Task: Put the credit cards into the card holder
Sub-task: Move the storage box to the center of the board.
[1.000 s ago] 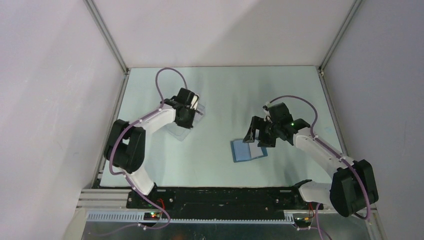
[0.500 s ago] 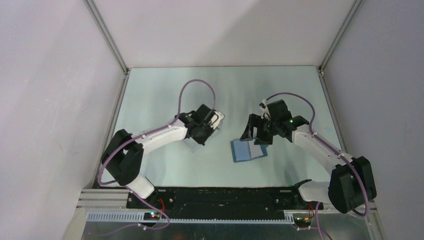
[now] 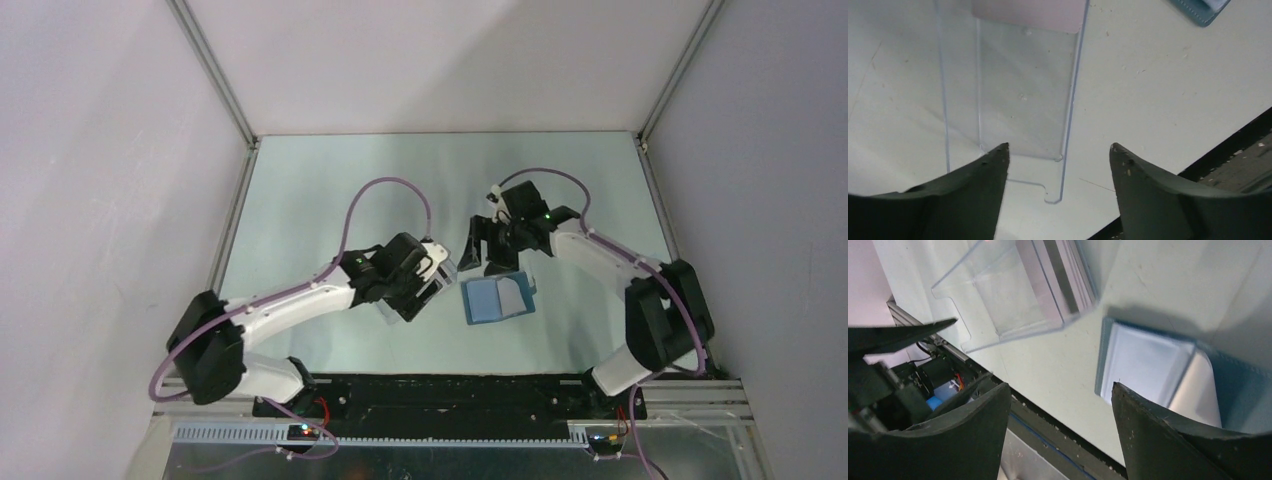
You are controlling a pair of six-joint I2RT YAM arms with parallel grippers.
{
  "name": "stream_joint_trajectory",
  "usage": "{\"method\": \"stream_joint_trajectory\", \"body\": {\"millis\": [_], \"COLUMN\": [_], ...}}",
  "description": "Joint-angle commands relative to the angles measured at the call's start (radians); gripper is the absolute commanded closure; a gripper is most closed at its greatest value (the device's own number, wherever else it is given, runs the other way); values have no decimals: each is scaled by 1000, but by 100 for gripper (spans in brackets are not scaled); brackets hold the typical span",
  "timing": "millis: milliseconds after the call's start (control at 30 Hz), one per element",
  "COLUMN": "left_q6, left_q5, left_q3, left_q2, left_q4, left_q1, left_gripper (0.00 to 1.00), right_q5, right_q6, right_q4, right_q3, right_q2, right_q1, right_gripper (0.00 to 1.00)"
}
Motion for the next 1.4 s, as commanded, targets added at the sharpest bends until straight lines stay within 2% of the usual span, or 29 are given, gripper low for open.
{"method": "stream_joint_trajectory", "body": {"millis": [0,33,133,300,467,600,667,733,800,900,1000,1200,1367], "left_q6": [-85,-113,-178,-318,-453,-552,-592,-630,-672,-715,-729,-726,-729], "left_q5": [-55,-57,-43,19,89,127,128,119,112,106,106,116,135], "left_q3": [-22,-34,-56,-100,-141,-160,-169,-180,-194,-217,-224,-224,-235], "left_q2": [-162,-186,-290,-403,-455,-460,-460,-459,-456,-433,-409,-361,-328], "left_q4": [48,55,89,113,133,147,148,149,147,148,147,147,147], "left_q1": [2,6,28,89,147,187,200,212,224,235,236,238,239], "left_gripper": [18,14,8,8,7,7,7,6,6,6,6,8,12], "right_q5": [23,29,56,145,210,211,201,197,219,268,272,388,440], "right_q6": [-47,-55,-80,-127,-175,-175,-162,-144,-99,-38,6,71,139], "right_q4": [9,-1,-30,-126,-201,-215,-224,-238,-253,-280,-275,-345,-366], "right_q3": [147,164,259,420,509,528,526,514,501,471,423,409,384], "right_q2": [118,138,234,379,466,494,490,466,440,401,361,341,318], "right_q1": [34,45,75,106,142,166,176,186,198,226,272,372,405], "right_gripper": [24,24,30,40,51,67,82,91,97,100,100,100,95]}}
